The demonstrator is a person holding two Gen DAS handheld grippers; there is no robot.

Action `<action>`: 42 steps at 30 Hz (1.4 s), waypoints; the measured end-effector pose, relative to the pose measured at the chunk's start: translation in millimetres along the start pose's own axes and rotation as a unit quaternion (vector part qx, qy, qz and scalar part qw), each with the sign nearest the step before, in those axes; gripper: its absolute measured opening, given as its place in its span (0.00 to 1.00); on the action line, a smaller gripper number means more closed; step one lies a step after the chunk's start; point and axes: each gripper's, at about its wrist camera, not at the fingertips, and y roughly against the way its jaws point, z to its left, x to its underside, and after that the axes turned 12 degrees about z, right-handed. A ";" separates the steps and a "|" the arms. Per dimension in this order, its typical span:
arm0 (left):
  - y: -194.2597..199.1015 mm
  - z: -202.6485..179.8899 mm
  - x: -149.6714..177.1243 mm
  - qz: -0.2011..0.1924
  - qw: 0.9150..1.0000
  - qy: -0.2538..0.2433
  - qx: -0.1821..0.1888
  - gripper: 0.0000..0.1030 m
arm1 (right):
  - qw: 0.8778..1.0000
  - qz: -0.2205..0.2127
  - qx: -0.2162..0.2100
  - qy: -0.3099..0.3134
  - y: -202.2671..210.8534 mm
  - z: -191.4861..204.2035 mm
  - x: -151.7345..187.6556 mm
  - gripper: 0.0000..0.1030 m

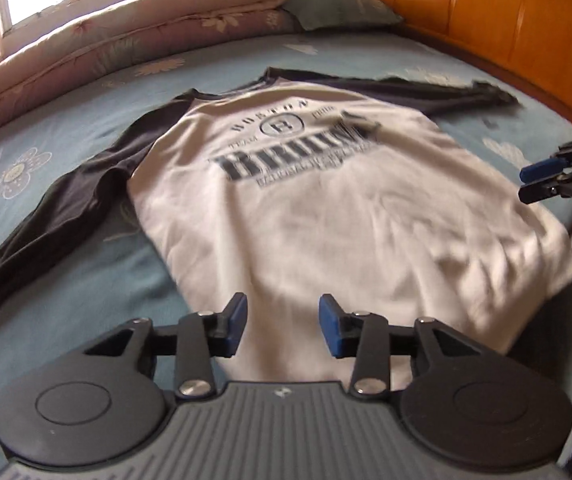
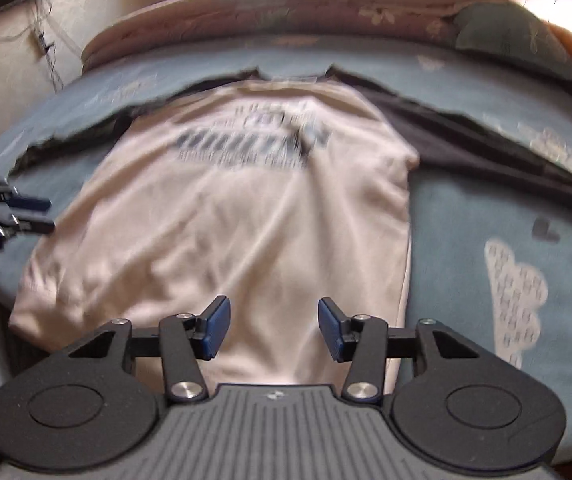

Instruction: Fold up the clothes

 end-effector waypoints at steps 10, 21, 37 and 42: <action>-48.0 26.5 -6.1 0.042 0.999 0.032 0.003 0.42 | 0.992 -0.006 -0.062 -0.106 -63.4 -58.3 -87.3 0.57; -24.7 124.2 -53.1 0.021 0.982 0.172 0.069 0.57 | 0.986 0.012 -0.047 -0.159 -73.6 -132.9 -105.3 0.71; -118.5 209.3 -95.8 -0.039 0.916 0.365 0.163 0.62 | 0.895 -0.081 -0.236 -0.370 -132.3 -219.9 -119.6 0.77; -120.1 208.6 -118.8 -0.037 0.941 0.333 0.058 0.27 | 0.937 -0.064 -0.118 -0.323 -128.9 -212.1 -133.5 0.05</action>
